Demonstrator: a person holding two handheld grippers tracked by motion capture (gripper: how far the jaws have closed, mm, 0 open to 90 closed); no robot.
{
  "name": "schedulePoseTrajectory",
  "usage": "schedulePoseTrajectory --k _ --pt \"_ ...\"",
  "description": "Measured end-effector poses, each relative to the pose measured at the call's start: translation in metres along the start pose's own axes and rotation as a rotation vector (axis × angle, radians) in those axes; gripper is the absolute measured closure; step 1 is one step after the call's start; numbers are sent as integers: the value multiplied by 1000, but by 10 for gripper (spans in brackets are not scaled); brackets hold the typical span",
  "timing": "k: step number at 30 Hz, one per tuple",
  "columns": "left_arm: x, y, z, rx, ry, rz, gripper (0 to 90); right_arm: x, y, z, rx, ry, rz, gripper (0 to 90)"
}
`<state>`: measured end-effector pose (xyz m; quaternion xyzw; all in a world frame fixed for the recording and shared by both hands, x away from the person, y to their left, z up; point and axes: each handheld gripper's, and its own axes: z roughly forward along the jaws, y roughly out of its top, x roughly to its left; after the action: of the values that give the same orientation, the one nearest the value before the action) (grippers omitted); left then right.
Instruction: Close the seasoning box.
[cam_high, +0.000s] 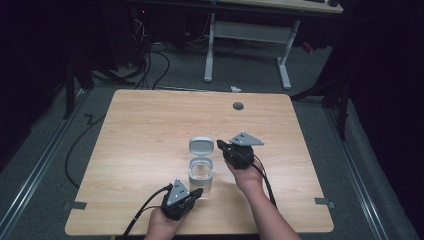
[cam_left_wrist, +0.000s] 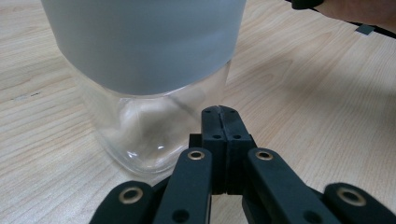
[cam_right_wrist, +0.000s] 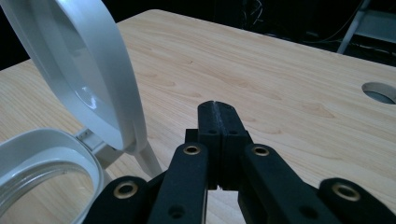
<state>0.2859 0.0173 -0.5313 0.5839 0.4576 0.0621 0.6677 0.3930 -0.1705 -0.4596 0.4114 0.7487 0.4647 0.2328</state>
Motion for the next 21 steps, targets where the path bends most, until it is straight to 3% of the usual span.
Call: schedulePoseTrajectory --k 12,21 --pt "0 0 0 7 4 -3 900 8 13 1 -22 25 -24 900" --pt "0 0 1 12 2 -11 900 14 14 -2 -31 34 -37 900"
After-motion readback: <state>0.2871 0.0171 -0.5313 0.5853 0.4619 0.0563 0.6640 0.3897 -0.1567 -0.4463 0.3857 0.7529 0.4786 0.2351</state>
